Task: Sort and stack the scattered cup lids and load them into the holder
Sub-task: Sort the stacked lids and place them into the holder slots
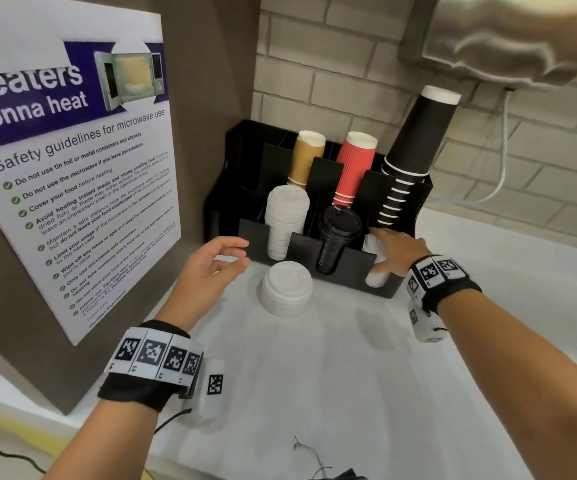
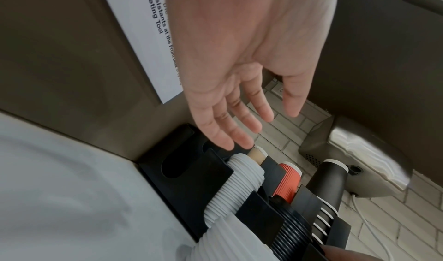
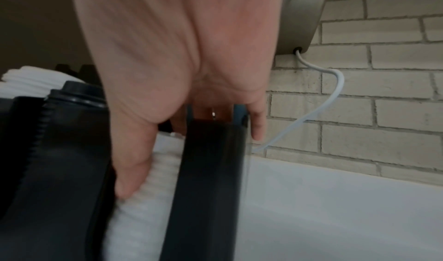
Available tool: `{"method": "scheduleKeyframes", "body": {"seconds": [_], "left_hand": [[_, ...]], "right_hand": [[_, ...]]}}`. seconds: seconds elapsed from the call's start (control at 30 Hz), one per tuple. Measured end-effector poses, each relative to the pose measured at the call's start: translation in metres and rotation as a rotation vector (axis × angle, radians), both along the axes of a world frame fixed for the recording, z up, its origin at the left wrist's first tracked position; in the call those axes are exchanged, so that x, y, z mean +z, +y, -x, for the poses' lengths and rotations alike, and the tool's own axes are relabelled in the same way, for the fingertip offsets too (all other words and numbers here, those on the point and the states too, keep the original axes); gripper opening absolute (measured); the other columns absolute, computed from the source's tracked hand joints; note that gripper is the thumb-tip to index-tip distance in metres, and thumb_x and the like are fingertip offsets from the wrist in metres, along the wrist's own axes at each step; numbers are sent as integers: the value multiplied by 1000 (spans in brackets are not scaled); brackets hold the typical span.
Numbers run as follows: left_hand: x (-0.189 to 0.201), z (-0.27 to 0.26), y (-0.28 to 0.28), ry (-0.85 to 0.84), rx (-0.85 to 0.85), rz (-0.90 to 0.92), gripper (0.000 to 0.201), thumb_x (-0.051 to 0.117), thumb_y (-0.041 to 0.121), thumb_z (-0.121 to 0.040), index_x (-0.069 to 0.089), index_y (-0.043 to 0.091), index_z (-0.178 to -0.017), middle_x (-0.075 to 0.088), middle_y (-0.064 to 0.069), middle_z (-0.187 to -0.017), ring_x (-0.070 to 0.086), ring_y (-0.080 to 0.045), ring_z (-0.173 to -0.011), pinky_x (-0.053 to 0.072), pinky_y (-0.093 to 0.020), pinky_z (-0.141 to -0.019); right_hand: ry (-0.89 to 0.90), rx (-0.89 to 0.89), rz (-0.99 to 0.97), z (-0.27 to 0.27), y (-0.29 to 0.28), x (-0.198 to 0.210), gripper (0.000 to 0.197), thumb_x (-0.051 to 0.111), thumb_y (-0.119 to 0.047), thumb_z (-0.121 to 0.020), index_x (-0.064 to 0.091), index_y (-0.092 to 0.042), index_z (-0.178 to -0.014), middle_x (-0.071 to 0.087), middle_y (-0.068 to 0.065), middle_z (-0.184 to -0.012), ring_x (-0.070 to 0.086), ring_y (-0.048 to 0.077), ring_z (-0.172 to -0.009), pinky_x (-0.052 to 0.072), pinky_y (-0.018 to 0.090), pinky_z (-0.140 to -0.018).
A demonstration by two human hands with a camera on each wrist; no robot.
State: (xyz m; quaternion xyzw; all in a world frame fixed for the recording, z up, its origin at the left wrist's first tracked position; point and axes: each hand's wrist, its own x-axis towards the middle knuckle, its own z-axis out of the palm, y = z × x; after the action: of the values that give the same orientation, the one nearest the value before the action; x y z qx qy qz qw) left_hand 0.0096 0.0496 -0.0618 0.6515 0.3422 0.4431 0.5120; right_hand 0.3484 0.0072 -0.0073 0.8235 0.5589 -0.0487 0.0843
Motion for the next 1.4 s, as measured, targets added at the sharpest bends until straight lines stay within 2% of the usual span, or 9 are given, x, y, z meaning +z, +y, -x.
{"method": "scheduleKeyframes", "body": {"seconds": [0.13, 0.3, 0.47, 0.67, 0.87, 1.03, 1.2, 1.3, 1.4], "left_hand": [[0, -1, 0, -16, -3, -1, 23, 66, 15, -91, 66, 35, -102, 66, 12, -96, 62, -19, -86, 51, -38, -89], [-1, 0, 1, -30, -5, 17, 24, 65, 14, -91, 66, 36, -101, 66, 16, -91, 61, -20, -86, 49, -34, -86], [3, -3, 1, -36, -1, 14, 24, 64, 11, -90, 65, 32, -102, 66, 21, -85, 61, -18, -84, 50, -29, -83], [2, 0, -4, -38, 5, 25, 24, 64, 11, -90, 66, 31, -103, 66, 16, -89, 60, -20, -85, 50, -29, -82], [4, 1, -6, -1, 18, 32, 23, 66, 14, -90, 65, 32, -105, 65, 8, -99, 60, -16, -86, 50, -38, -84], [2, -7, -11, 64, -30, 65, 61, 78, 21, -79, 49, 42, -128, 53, 12, -129, 56, -9, -112, 46, -20, -82], [6, -26, -24, -10, -210, 75, 94, 81, 40, -60, 26, 64, -132, 35, 24, -143, 48, 5, -120, 45, -9, -85], [8, -31, -26, -61, -247, 37, 92, 81, 34, -64, 30, 54, -139, 42, 20, -140, 52, 17, -112, 45, -5, -81], [9, -29, -26, -42, -258, 25, 91, 84, 33, -61, 39, 47, -139, 48, 8, -140, 57, -4, -118, 51, -18, -89]], "right_hand": [[-57, -21, 57, 8, -3, 11, 98, 70, -29, -82, 3, -23, -154, 11, 1, -159, 12, 25, -146, 22, 58, -109], [222, 226, -583, 59, -3, 27, 60, 62, -7, -80, 47, -13, -137, 47, 14, -130, 44, 32, -122, 40, 44, -100], [388, 407, -127, 122, 12, -10, 54, 69, -24, -85, 50, -17, -136, 49, 11, -127, 48, 24, -118, 36, 25, -98], [359, 273, 37, 136, 26, -45, 99, 80, -47, -69, 26, -27, -149, 39, 9, -135, 45, 27, -122, 43, 38, -101], [418, 236, -42, 133, 27, -51, 86, 80, -41, -67, 35, -30, -140, 42, 8, -123, 49, 29, -112, 48, 41, -93], [724, 202, -338, 124, 15, -26, 73, 81, -33, -70, 44, -30, -133, 47, 5, -128, 46, 22, -118, 39, 28, -90], [1260, 204, -404, 142, -18, -2, 61, 77, -38, -70, 49, -53, -122, 61, 6, -119, 61, 20, -109, 50, 39, -95], [1376, 209, -410, 148, -31, 1, 57, 73, -31, -74, 51, -47, -125, 63, 10, -120, 59, 25, -114, 45, 57, -98], [1438, 192, -383, 143, -40, -3, 64, 70, -27, -77, 47, -37, -136, 57, 13, -129, 56, 29, -119, 43, 61, -99]]}}
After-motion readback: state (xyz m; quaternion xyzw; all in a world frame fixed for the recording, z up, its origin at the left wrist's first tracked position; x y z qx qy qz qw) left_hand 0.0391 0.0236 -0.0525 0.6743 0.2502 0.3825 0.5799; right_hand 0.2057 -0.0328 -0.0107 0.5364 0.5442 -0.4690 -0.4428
